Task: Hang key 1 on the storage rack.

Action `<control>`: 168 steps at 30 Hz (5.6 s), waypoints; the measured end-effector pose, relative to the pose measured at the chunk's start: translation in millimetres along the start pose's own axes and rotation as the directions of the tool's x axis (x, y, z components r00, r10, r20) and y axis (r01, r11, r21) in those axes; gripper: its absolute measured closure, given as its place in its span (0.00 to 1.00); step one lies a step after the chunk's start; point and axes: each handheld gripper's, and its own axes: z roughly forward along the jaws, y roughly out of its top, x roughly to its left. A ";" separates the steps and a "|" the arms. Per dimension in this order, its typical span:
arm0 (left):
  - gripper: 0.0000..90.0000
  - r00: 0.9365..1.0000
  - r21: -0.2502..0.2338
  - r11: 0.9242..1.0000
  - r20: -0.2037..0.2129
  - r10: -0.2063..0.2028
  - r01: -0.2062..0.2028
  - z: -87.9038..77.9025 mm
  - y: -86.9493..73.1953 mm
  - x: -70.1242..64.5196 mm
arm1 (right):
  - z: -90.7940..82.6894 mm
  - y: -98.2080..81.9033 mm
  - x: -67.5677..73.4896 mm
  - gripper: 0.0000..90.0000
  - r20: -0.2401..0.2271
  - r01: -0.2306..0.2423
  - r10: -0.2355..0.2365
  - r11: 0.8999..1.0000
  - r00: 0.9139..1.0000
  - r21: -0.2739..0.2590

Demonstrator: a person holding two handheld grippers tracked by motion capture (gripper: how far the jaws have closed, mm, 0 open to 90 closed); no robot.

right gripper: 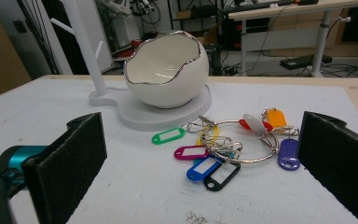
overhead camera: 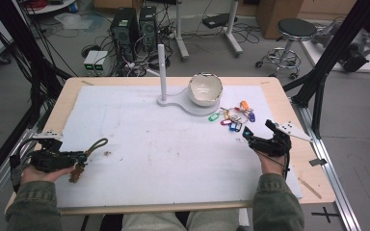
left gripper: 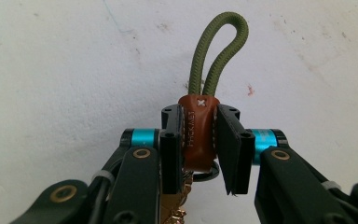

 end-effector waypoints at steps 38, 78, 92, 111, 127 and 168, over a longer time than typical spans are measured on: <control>0.80 0.999 -0.014 0.999 0.010 -0.031 0.031 23.7 86.1 -5.0 | 0.9 -1.0 1.6 0.01 -0.008 0.009 -0.009 1.000 1.000 0.014; 0.80 0.996 -0.119 0.989 0.020 -0.089 0.091 25.8 164.2 -12.3 | -8.8 -3.0 2.6 0.01 0.066 0.000 0.001 1.000 0.998 -0.023; 0.80 0.994 -0.126 0.986 0.029 -0.108 0.111 38.6 188.2 -16.1 | -9.9 -3.5 1.7 0.01 0.060 -0.001 0.002 1.000 0.998 -0.021; 0.80 0.991 -0.128 0.984 0.061 -0.119 0.126 67.7 223.1 -28.5 | -10.2 -3.7 -0.1 0.01 0.059 0.000 0.001 1.000 0.998 -0.023; 0.80 0.976 -0.148 0.967 0.100 -0.195 0.208 105.6 229.3 -19.5 | -10.3 -4.6 1.8 0.01 0.046 0.010 -0.010 1.000 0.999 -0.009; 0.80 0.956 -0.088 0.967 0.195 -0.220 0.241 145.0 227.7 -26.0 | -11.9 -6.1 1.0 0.01 0.037 -0.009 0.009 1.000 0.999 -0.002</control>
